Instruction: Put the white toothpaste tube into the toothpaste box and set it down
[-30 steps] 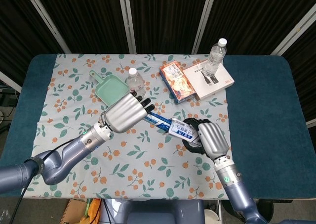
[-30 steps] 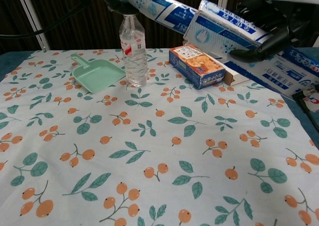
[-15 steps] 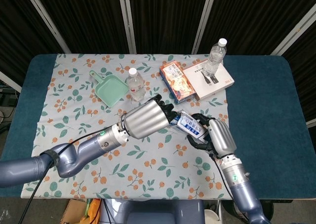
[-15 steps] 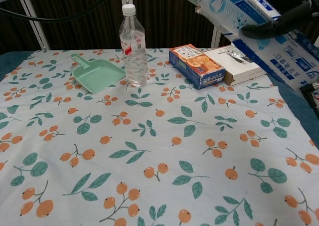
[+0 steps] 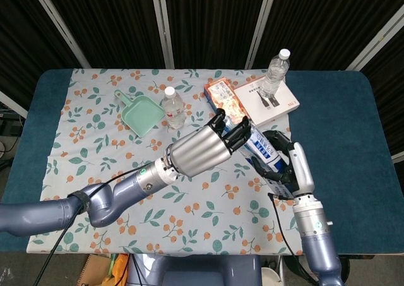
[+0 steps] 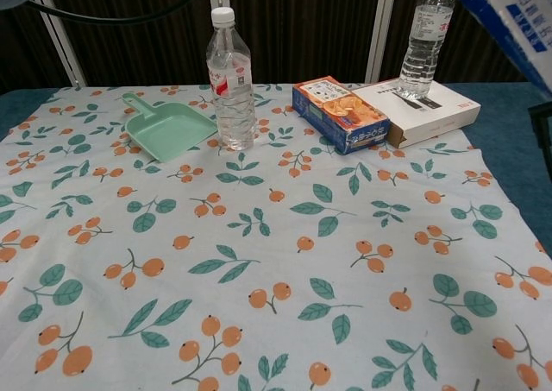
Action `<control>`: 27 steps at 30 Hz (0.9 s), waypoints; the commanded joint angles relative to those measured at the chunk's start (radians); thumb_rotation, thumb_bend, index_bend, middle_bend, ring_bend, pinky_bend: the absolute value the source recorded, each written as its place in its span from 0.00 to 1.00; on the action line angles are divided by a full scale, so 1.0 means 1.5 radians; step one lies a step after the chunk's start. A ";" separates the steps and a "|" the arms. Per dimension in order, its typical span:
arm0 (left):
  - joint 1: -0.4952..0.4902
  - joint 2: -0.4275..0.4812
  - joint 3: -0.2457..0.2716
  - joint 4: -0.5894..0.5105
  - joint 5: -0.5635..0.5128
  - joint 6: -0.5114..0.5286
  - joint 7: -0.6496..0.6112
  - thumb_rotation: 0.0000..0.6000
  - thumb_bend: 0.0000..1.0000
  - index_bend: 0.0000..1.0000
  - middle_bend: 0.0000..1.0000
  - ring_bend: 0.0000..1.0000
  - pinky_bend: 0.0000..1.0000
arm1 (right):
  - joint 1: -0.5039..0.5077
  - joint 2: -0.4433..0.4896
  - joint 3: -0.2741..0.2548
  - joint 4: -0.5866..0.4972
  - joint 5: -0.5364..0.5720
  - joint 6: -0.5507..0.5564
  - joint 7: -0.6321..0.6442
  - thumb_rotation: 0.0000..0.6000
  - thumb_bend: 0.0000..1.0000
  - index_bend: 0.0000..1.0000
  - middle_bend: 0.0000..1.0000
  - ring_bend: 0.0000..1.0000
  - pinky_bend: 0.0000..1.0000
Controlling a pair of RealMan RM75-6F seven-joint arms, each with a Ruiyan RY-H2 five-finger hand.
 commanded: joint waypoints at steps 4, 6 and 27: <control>0.008 0.006 -0.005 -0.007 -0.002 0.024 -0.015 1.00 0.00 0.17 0.18 0.16 0.35 | -0.025 -0.010 0.047 -0.009 0.023 0.017 0.099 1.00 0.38 0.46 0.52 0.46 0.46; 0.014 0.011 -0.006 -0.007 0.005 0.041 -0.029 1.00 0.00 0.16 0.17 0.15 0.34 | -0.030 -0.012 0.053 -0.006 0.018 0.023 0.113 1.00 0.38 0.46 0.52 0.46 0.46; 0.143 0.123 0.027 -0.038 0.072 0.225 -0.190 1.00 0.00 0.15 0.14 0.14 0.33 | -0.065 -0.045 0.068 0.042 -0.017 0.048 0.214 1.00 0.38 0.46 0.52 0.46 0.46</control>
